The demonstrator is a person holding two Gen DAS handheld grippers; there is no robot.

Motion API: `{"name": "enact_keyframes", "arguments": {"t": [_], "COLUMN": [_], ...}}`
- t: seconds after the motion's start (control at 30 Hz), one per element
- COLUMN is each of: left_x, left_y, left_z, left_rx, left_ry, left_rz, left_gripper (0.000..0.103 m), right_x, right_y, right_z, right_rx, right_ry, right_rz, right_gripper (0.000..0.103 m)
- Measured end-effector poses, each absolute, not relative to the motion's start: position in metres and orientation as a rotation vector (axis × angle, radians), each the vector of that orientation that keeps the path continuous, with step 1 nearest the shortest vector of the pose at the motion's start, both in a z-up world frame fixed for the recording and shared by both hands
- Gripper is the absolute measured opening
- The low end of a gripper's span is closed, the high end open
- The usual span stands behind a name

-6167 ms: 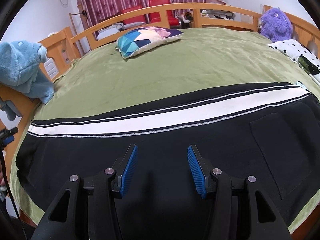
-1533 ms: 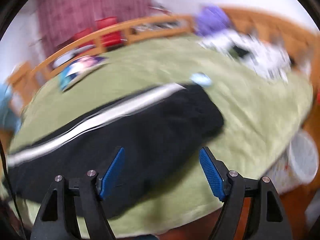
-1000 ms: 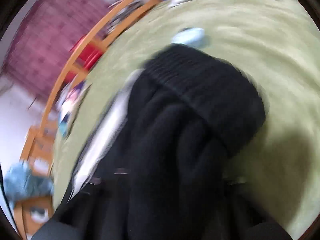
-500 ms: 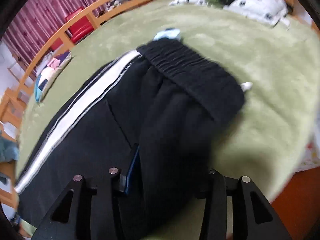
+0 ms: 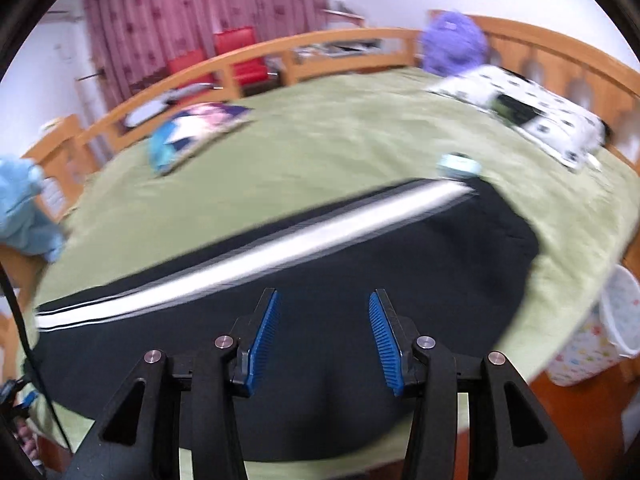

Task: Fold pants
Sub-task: 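Grasp the cuff end with the left gripper and lift it toward the waistband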

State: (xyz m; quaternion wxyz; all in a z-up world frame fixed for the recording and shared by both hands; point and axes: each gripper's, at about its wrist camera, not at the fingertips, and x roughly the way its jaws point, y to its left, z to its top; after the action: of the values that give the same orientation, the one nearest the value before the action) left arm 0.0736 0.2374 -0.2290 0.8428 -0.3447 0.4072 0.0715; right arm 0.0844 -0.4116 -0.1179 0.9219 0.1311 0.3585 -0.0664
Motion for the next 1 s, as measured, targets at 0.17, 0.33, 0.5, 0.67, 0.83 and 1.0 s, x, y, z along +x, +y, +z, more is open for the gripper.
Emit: {"name": "enact_keyframes", "arguments": {"t": [0.17, 0.33, 0.5, 0.67, 0.83, 1.0], "left_x": [0.095, 0.11, 0.113, 0.125, 0.145, 0.151], "left_y": [0.251, 0.26, 0.238, 0.152, 0.058, -0.054], "left_z": [-0.239, -0.243, -0.203, -0.13, -0.096, -0.107], "left_rx": [-0.742, -0.754, -0.582, -0.334, -0.284, -0.16], "left_ry": [0.843, 0.831, 0.786, 0.696, 0.716, 0.765], "left_rz": [0.173, 0.228, 0.223, 0.139, -0.076, -0.26], "left_gripper": [0.06, 0.04, 0.021, 0.02, 0.019, 0.019], "right_x": [0.117, 0.148, 0.14, 0.125, 0.103, 0.071], "right_y": [-0.327, -0.26, -0.259, -0.291, -0.338, -0.398], "right_z": [-0.125, -0.148, -0.166, -0.159, -0.156, -0.162], "right_rx": [0.226, 0.199, 0.128, 0.177, 0.205, 0.27], "right_ry": [0.744, 0.794, 0.794, 0.751, 0.717, 0.714], "right_rz": [-0.005, 0.12, 0.093, 0.066, 0.003, -0.084], "right_gripper": [0.046, 0.046, 0.046, 0.046, 0.046, 0.046]}}
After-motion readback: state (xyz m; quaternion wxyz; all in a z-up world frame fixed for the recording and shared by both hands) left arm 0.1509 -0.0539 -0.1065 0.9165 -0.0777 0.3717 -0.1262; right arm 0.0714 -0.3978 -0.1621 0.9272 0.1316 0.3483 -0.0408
